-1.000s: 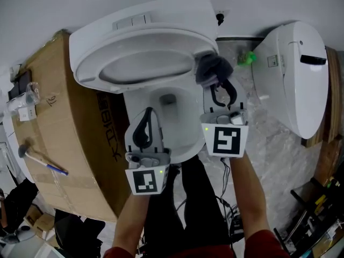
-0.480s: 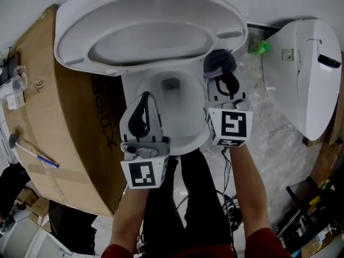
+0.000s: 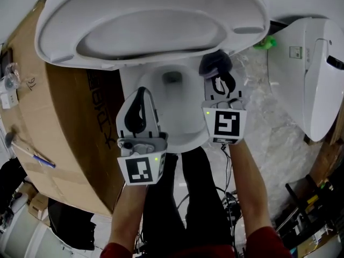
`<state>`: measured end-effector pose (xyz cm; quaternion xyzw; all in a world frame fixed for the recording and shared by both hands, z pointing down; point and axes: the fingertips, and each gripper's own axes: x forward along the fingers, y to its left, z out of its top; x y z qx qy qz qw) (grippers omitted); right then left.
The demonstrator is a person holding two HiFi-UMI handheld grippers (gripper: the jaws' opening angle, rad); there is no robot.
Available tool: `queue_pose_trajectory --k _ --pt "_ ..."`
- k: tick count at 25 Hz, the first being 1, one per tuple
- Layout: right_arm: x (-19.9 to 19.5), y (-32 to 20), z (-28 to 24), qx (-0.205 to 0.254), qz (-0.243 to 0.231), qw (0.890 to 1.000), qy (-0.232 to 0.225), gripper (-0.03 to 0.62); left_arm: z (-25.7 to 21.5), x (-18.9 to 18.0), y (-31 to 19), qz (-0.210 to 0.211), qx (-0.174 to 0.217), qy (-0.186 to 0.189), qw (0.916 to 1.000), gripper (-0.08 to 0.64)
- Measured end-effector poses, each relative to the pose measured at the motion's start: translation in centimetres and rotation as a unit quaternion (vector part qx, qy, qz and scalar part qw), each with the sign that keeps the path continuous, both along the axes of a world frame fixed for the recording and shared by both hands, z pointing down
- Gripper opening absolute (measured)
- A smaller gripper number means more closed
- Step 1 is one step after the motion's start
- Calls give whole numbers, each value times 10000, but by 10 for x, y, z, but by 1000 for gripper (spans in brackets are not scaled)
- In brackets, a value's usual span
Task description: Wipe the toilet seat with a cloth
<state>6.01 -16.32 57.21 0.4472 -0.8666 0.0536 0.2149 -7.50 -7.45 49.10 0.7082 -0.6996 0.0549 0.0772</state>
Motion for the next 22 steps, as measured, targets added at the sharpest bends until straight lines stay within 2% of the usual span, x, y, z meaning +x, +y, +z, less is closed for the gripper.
queue_pose_trajectory --k 4,7,13,22 --pt "1 1 30 -260 3 9993 254 77 7 -2 -2 2 -51 -11 10000 11" --pt "5 -4 45 -272 -11 9987 427 77 11 -4 -3 24 -87 -51 9999 11" --pt "7 -6 68 -702 110 9973 171 77 16 -10 -3 -70 -114 -52 9999 11" --pt "5 -5 68 -792 216 9964 225 78 11 -16 8 -109 -105 -64 9999 12"
